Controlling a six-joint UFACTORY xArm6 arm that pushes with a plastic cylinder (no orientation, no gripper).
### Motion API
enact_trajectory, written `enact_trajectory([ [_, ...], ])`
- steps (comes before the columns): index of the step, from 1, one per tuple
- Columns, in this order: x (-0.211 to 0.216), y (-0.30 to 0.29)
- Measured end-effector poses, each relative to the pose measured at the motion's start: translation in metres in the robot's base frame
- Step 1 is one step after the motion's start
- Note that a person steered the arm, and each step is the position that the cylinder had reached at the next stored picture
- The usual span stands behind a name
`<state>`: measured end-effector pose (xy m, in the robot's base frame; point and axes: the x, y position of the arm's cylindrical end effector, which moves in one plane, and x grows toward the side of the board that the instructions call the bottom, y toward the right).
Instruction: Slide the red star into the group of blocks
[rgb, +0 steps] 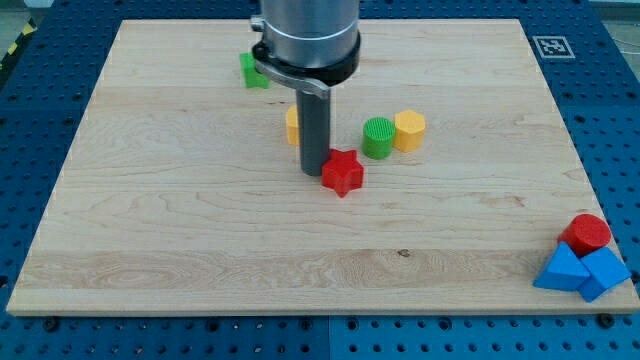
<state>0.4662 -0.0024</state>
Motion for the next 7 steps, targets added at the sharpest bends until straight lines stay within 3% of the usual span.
enact_trajectory([
  [3,0.001,0.045],
  [7,0.044,0.068],
])
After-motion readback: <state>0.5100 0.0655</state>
